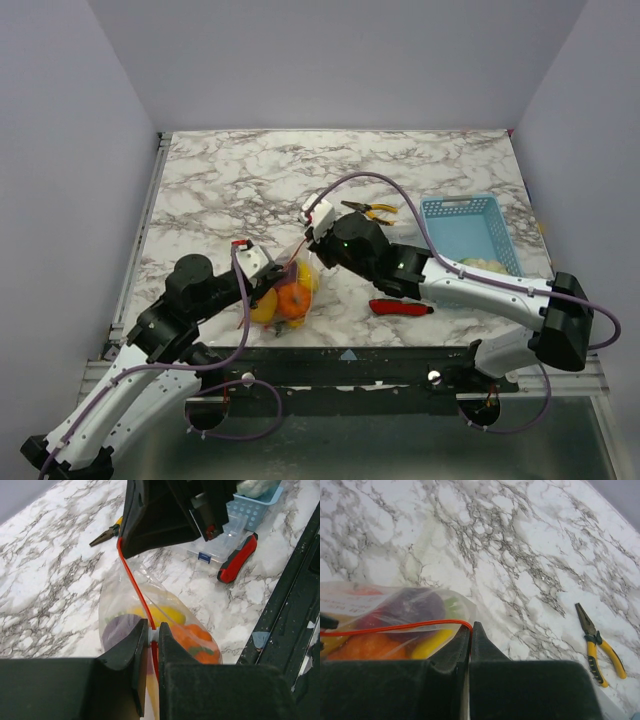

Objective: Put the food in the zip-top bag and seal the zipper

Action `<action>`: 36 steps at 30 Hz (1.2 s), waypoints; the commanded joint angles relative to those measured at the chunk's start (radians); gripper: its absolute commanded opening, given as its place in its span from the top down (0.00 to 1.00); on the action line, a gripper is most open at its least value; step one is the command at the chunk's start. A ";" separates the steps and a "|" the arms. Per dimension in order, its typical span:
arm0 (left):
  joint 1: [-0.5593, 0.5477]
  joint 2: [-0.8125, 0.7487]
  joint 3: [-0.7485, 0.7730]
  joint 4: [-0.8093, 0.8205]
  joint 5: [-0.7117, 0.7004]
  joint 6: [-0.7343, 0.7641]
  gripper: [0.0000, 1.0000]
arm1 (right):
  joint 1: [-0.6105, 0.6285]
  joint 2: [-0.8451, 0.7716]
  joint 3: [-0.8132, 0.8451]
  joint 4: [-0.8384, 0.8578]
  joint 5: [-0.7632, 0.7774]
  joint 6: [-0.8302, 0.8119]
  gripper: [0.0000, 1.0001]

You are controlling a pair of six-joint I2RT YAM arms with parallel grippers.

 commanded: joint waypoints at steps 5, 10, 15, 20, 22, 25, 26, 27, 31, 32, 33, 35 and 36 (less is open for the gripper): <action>0.000 -0.090 0.027 -0.140 -0.037 -0.072 1.00 | -0.122 0.125 0.128 0.044 0.067 0.030 1.00; 0.000 -0.126 0.027 -0.173 -0.052 -0.079 1.00 | -0.165 0.185 0.176 0.051 0.050 0.030 1.00; 0.000 -0.158 0.030 -0.194 -0.061 -0.072 1.00 | -0.207 0.236 0.228 0.052 0.022 0.036 1.00; 0.000 -0.169 0.038 -0.213 -0.083 -0.059 1.00 | -0.228 0.286 0.278 0.051 0.008 0.031 1.00; 0.000 -0.171 0.041 -0.221 -0.088 -0.059 1.00 | -0.233 0.307 0.295 0.051 0.005 0.029 1.00; 0.000 -0.179 0.046 -0.231 -0.095 -0.058 1.00 | -0.243 0.329 0.318 0.052 -0.004 0.027 1.00; 0.000 -0.182 0.048 -0.233 -0.096 -0.056 1.00 | -0.245 0.338 0.325 0.052 -0.004 0.027 1.00; -0.001 -0.185 0.050 -0.235 -0.097 -0.055 1.00 | -0.246 0.344 0.333 0.052 -0.005 0.024 1.00; 0.000 -0.196 0.056 -0.247 -0.112 -0.050 1.00 | -0.247 0.369 0.356 0.051 -0.004 0.017 1.00; 0.000 -0.199 0.058 -0.247 -0.114 -0.049 1.00 | -0.248 0.373 0.361 0.051 -0.005 0.017 1.00; 0.000 -0.200 0.059 -0.251 -0.115 -0.050 1.00 | -0.248 0.378 0.366 0.052 -0.008 0.016 1.00; 0.000 -0.204 0.061 -0.253 -0.118 -0.050 1.00 | -0.250 0.384 0.372 0.052 -0.012 0.016 1.00; 0.001 -0.206 0.064 -0.256 -0.122 -0.051 1.00 | -0.249 0.386 0.374 0.052 -0.016 0.016 1.00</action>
